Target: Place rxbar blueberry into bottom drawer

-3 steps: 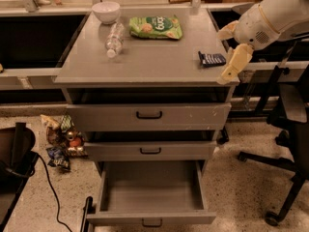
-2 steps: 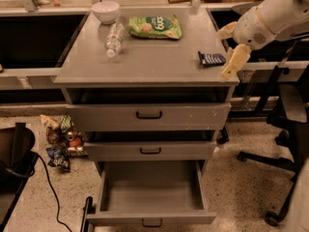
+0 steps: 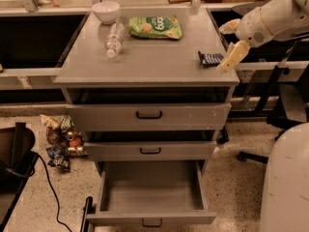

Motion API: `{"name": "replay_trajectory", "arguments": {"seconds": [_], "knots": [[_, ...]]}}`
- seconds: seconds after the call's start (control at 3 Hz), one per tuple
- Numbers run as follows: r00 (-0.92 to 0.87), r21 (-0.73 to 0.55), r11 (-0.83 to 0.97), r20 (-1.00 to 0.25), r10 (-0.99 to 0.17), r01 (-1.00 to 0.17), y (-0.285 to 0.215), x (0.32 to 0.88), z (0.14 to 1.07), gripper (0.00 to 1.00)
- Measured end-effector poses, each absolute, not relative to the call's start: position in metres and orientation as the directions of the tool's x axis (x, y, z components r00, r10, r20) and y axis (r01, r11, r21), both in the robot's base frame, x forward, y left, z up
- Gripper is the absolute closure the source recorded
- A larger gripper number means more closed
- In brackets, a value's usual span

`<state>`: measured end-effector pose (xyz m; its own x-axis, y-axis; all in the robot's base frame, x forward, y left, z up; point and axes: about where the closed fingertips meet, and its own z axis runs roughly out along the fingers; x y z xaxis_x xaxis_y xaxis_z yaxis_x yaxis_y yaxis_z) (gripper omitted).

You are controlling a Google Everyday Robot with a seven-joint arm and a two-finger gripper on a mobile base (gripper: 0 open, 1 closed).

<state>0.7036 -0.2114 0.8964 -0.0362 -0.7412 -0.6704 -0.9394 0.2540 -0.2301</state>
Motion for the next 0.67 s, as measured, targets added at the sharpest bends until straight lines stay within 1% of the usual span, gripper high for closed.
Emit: {"name": "replay_trajectory", "arguments": {"seconds": [0.33, 0.67], "knots": [[-0.074, -0.199, 0.309, -0.722, -0.687, -0.930, -0.2148, 0.7200, 0.8849, 0.00], [-0.074, -0.199, 0.309, -0.722, -0.687, -0.930, -0.2147, 0.7201, 0.8849, 0.00]]}}
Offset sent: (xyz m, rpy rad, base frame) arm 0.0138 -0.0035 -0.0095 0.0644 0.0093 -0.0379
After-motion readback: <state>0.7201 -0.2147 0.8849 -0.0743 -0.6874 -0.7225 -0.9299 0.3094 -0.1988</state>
